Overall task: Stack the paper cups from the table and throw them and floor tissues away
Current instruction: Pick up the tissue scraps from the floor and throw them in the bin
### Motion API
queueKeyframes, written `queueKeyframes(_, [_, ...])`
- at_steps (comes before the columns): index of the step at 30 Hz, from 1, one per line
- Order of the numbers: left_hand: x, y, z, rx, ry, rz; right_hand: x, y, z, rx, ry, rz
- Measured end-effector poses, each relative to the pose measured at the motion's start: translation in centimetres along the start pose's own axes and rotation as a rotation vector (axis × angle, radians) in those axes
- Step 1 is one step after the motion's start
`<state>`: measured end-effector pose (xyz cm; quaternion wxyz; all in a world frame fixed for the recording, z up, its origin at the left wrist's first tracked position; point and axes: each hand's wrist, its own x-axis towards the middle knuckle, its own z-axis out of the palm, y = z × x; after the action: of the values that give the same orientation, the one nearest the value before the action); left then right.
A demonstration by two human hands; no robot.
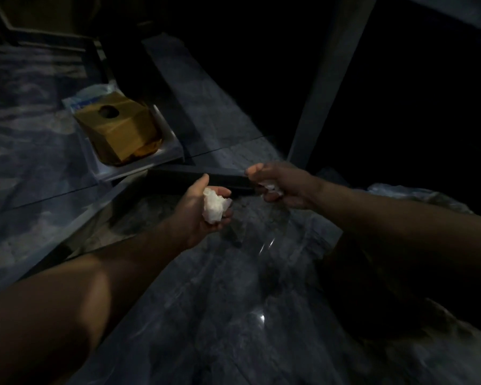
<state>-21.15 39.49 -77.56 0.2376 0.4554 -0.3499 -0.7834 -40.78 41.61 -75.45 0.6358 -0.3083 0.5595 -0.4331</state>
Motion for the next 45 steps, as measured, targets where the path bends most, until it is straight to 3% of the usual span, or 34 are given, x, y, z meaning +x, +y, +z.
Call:
queueKeyframes(6, [-0.4,0.5,3.8,0.018,-0.049,0.017,-4.0,-2.6,-1.7,0.050,0.066,-0.081])
queueKeyframes(19, [-1.8,-1.7,16.5,-0.053,-0.450,-0.077,-13.6,-6.3,-8.9,0.097,0.241,-0.361])
queueKeyframes(25, [-2.7,-1.9,20.5,-0.026,-0.600,-0.027,-18.3,-5.6,-12.3,0.019,0.285,-0.276])
queueKeyframes(31, [-3.4,-1.4,22.8,-0.027,-0.619,0.000,-20.8,-4.0,-14.0,-0.015,0.384,-0.140])
queueKeyframes(35, [-3.5,-1.0,23.9,0.103,-0.548,0.138,-21.0,-3.2,-14.5,-0.017,0.493,-0.152])
queueKeyframes(40, [-3.1,-1.6,23.6,0.711,-0.462,0.598,-21.1,-3.7,-14.3,-0.179,0.537,-0.075])
queueKeyframes(45, [-2.3,-2.5,22.7,0.836,-0.372,0.913,-21.8,-4.8,-13.8,-0.394,0.545,0.072])
